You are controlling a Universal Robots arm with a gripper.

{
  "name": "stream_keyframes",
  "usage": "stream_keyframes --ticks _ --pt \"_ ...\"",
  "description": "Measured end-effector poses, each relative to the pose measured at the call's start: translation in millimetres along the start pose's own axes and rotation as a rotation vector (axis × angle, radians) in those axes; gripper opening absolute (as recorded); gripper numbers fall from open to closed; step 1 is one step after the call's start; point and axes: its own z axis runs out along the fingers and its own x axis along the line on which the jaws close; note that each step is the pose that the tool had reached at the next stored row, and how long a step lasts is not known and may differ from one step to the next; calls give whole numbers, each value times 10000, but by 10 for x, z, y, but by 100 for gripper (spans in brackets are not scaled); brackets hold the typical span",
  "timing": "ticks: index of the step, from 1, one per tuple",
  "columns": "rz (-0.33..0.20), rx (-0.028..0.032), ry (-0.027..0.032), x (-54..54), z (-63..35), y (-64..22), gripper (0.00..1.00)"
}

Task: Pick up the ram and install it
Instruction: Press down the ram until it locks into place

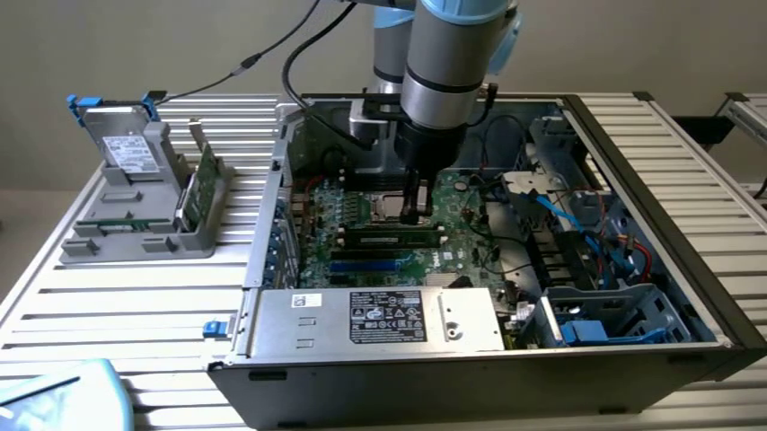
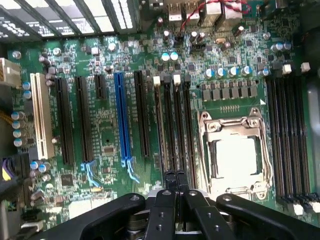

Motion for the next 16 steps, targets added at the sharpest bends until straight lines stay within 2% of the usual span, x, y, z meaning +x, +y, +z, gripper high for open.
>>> stream_keyframes --ticks 2,4,12,16 --pt "-22 -2 -3 -5 -3 -43 11" --pt "-27 8 -2 -5 -4 -47 11" --pt "-101 166 -12 -3 39 -49 11" --pt "-115 183 -11 -1 63 -43 11"
